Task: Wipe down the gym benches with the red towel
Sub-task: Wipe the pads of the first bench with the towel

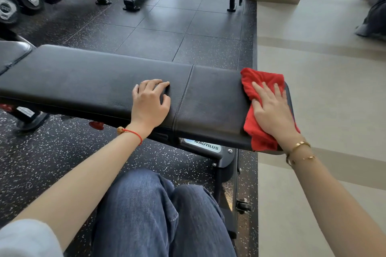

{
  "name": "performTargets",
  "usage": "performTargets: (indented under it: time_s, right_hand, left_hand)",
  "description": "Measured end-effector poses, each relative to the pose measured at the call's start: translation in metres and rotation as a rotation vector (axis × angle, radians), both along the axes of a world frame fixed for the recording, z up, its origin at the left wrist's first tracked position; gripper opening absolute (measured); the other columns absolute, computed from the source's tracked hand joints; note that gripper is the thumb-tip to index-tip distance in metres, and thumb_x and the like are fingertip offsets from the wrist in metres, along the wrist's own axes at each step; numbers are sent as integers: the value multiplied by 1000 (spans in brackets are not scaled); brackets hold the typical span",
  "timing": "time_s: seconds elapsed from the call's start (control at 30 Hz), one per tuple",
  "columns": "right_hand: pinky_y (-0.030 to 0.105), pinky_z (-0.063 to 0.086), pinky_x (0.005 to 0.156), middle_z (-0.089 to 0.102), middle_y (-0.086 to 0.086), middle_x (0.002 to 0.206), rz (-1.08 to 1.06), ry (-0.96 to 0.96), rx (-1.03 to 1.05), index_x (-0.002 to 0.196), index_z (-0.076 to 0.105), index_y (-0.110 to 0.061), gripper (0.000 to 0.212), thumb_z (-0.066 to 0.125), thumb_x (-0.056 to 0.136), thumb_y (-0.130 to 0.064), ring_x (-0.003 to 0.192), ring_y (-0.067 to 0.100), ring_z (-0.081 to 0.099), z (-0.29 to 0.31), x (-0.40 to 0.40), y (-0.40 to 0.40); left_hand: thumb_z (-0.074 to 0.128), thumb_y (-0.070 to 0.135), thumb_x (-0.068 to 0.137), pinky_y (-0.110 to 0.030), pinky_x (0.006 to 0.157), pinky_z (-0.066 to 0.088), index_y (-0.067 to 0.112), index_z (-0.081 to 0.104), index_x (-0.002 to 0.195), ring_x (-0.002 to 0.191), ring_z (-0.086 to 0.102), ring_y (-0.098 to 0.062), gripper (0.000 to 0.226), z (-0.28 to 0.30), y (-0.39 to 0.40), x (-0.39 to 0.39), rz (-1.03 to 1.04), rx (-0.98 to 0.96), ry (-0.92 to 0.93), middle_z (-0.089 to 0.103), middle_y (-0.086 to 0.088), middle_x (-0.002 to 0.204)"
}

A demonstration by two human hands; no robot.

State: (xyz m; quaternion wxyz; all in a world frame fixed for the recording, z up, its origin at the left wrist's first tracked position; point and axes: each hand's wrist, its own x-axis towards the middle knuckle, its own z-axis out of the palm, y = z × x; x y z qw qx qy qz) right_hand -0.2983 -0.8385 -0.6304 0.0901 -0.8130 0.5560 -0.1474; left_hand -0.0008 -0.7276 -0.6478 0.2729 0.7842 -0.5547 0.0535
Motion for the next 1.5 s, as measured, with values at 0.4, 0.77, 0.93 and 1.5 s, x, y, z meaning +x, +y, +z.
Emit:
performTargets:
  time_s: [0.4,0.77,0.93,1.5]
  right_hand:
    - [46,-7,120,21,0,161,135,8,13,151,28,-31,53,41,100,-28,150,31,7,4,13,-20]
    - [49,-3,121,18,2,162,30,77,57,152,26,-30,52,37,101,-32,149,34,9,13,40,-52]
    - [44,-6,121,23,-1,160,308,89,-40,152,27,-31,53,40,100,-32,149,30,11,7,68,-1]
    - [47,-5,121,17,3,162,57,115,42,153,22,-28,53,34,102,-31,150,32,8,12,41,-37]
  left_hand:
    - [52,21,90,-52,115,27,20,62,126,126,47,-25,37,-1,0,2,-8,-4,-11,59,-2,130]
    - [51,21,91,-52,116,25,19,61,128,127,45,-26,38,0,-1,0,-2,10,-13,58,-3,131]
    - [52,21,90,-51,115,26,19,62,126,126,46,-26,38,0,-1,0,-1,5,-5,59,-3,130]
    - [51,21,89,-53,113,28,20,62,126,124,47,-26,38,-1,-1,2,-13,3,-20,59,-3,129]
